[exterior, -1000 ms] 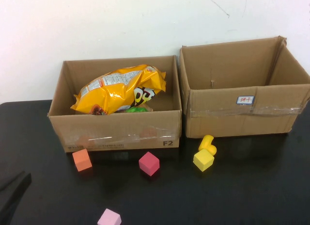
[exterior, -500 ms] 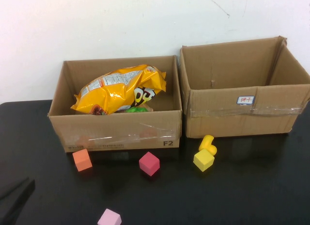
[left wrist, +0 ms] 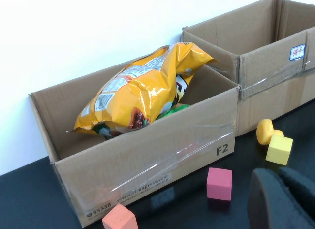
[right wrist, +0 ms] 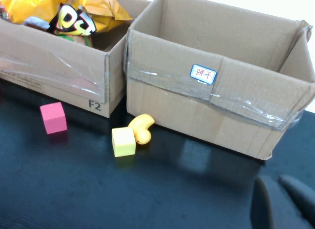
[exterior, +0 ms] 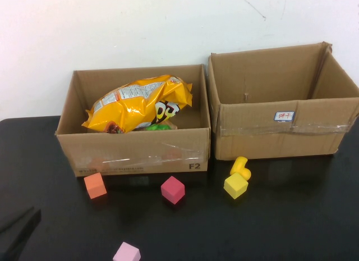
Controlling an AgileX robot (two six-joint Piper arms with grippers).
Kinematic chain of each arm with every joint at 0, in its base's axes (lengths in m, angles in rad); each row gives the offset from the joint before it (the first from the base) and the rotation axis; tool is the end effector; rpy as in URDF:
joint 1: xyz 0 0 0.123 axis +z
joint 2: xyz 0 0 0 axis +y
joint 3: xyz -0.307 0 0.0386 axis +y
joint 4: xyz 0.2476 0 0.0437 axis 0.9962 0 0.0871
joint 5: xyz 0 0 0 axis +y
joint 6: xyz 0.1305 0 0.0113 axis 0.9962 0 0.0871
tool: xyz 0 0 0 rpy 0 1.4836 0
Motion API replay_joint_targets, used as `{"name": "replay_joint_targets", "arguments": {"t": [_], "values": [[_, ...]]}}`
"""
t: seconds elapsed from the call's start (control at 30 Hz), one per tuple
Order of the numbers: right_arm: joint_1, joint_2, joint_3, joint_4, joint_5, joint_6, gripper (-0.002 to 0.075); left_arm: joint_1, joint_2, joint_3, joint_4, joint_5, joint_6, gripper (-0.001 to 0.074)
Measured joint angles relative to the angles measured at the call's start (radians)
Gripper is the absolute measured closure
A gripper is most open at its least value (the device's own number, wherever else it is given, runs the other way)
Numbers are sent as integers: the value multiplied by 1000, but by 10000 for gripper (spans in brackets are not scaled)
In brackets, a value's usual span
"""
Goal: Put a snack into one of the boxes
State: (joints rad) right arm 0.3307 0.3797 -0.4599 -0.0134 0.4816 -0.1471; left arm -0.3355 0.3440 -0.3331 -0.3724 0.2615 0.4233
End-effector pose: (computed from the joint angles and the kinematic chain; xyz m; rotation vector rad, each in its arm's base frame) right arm 0.0920 0.0307 0.2955 -0.4532 1.8312 0.1117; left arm 0.0909 -0.0448 0.2820 0.4130 1.6968 -0.2821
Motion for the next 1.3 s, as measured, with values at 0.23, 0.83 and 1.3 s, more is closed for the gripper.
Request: {"name": "replay_joint_targets", "arguments": {"t": [0.23, 0.83, 1.3], "values": [[0, 0, 0, 0, 0, 0, 725, 0, 0, 2, 0, 0, 0, 736], [0, 0, 0, 2, -2, 0, 725, 437, -346, 252, 112, -45, -56, 736], [0, 0, 0, 2, -4, 0, 725, 345, -353, 355, 382, 72, -423, 736]]}}
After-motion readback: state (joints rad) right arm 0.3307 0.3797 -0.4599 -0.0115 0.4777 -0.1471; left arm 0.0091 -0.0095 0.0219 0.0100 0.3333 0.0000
